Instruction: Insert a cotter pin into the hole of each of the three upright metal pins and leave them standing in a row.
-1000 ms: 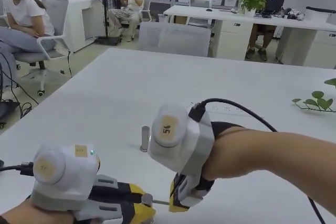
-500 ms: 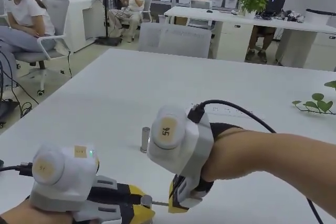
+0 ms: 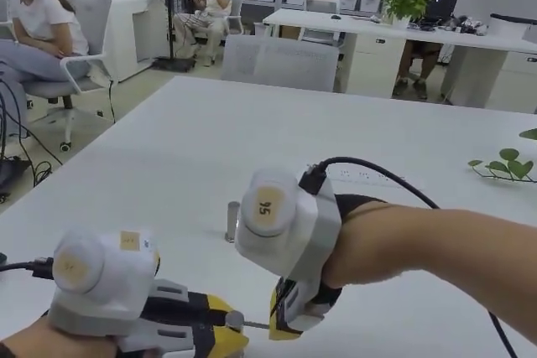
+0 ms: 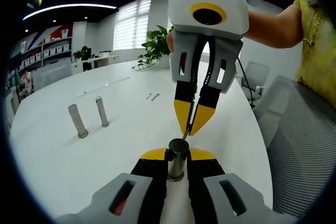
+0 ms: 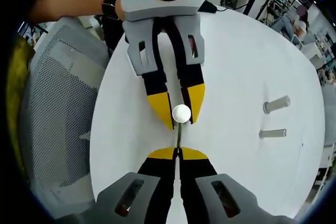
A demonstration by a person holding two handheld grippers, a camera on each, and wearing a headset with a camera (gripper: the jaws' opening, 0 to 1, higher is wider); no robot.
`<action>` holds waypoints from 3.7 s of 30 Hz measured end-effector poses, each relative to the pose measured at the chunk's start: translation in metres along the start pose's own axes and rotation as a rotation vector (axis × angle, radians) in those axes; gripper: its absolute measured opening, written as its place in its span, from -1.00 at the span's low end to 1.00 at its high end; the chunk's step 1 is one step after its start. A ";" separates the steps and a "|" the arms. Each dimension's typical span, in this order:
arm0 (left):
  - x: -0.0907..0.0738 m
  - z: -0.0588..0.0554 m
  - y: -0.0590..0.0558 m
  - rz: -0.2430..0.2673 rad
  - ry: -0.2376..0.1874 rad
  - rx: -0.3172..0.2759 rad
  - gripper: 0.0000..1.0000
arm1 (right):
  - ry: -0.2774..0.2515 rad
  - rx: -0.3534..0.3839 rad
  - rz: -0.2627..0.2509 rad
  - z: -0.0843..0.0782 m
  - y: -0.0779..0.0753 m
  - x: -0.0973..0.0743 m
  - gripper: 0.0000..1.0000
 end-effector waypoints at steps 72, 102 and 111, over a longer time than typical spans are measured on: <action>0.011 0.002 -0.008 -0.042 0.011 0.013 -0.77 | -0.018 -0.064 0.034 0.015 0.003 0.006 -0.92; 0.011 0.001 -0.007 -0.042 0.008 0.007 -0.77 | -0.133 -0.006 0.019 0.004 0.004 -0.004 -0.67; 0.011 0.001 -0.006 -0.040 0.004 0.002 -0.77 | -0.194 0.019 0.008 -0.001 0.004 -0.007 -0.61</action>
Point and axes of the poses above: the centre of the closed fingertips' face, and the gripper's own axes: x roughly forward along the fingers, y roughly to its left, z roughly out of its top, the point moved 5 cm from there along -x, roughly backward along the fingers, and after that the axes turned 14 degrees about -y, right-handed, at the moved point
